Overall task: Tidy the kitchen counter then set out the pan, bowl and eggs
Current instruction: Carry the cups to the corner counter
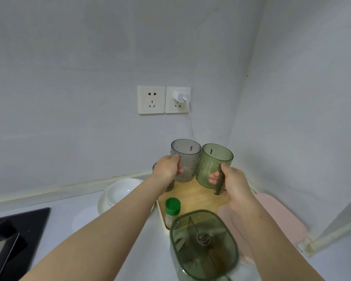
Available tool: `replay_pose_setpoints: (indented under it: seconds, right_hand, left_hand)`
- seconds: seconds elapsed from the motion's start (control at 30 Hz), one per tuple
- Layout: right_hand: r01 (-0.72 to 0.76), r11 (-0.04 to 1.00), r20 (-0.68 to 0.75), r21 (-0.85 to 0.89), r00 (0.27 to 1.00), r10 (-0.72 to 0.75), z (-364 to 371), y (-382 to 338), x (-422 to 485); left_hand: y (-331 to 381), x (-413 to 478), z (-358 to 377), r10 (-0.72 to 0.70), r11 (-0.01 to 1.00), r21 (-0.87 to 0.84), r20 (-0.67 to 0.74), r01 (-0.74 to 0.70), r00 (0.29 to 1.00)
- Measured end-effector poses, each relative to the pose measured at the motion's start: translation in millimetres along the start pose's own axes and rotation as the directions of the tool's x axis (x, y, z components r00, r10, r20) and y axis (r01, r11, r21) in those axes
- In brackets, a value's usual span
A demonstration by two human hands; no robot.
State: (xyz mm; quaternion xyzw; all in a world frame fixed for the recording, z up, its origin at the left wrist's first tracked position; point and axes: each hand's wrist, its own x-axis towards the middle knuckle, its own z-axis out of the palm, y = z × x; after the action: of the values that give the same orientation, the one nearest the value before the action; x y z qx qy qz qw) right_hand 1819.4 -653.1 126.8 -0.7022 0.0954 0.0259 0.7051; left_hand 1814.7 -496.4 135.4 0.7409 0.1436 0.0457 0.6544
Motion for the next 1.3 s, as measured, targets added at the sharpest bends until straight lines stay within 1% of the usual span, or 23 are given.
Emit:
replay_pose_setpoints:
  seconds: [0.07, 0.13, 0.2, 0.27, 0.43, 0.6, 0.67, 0.77, 0.9, 1.07, 1.3]
  right_hand:
    - [-0.014, 0.999, 0.003, -0.029, 1.0, 0.014, -3.1, 3.5, 12.4]
    - [-0.014, 0.999, -0.001, -0.049, 1.0, 0.014, -3.2, 8.1, 21.2]
    - [-0.01, 0.994, -0.001, -0.106, 1.0, 0.01, -4.7, 14.9, 33.9]
    - [-0.019, 0.99, 0.0, -0.141, 1.0, 0.02, -7.3, 21.1, 43.7]
    - [-0.108, 0.982, 0.006, -0.155, 0.994, 0.11, -17.8, 36.7, 64.9]
    - [-0.185, 0.97, 0.014, -0.157, 0.982, 0.189, -19.6, 51.8, 89.9]
    - [-0.186, 0.967, 0.018, -0.172, 0.981, 0.192, -17.3, 55.8, 94.2]
    - [-0.207, 0.959, 0.011, -0.193, 0.977, 0.213, -15.3, 61.8, 100.3]
    - [-0.235, 0.954, 0.017, -0.187, 0.97, 0.243, -11.6, 68.4, 108.9]
    - [-0.22, 0.956, 0.037, -0.194, 0.972, 0.231, -5.4, 75.7, 122.9]
    - [-0.173, 0.918, 0.079, -0.357, 0.974, 0.214, 7.2, 81.9, 145.2]
  left_hand:
    - [-4.9, 11.2, 5.7, -0.04, 0.999, 0.005, 0.012, 0.04, 0.999]
    - [-9.7, 21.1, 8.5, -0.083, 0.996, -0.017, 0.059, 0.084, 0.995]
    - [-14.7, 30.2, 14.7, -0.137, 0.991, 0.004, 0.099, 0.137, 0.986]
    - [-20.1, 36.9, 18.8, -0.186, 0.983, 0.007, 0.103, 0.186, 0.977]
    - [-38.5, 52.4, 31.6, -0.275, 0.96, 0.082, 0.118, 0.267, 0.954]
    - [-48.8, 63.2, 43.4, -0.351, 0.935, 0.119, 0.149, 0.336, 0.924]
    - [-51.8, 63.9, 45.6, -0.366, 0.928, 0.145, 0.159, 0.345, 0.917]
    - [-56.9, 67.0, 49.9, -0.371, 0.918, 0.2, 0.128, 0.342, 0.92]
    - [-58.7, 70.4, 53.9, -0.374, 0.909, 0.23, 0.085, 0.347, 0.924]
    - [-60.6, 77.2, 57.4, -0.415, 0.883, 0.281, 0.096, 0.376, 0.905]
    - [-62.5, 86.9, 64.7, -0.383, 0.895, 0.286, 0.106, 0.341, 0.918]
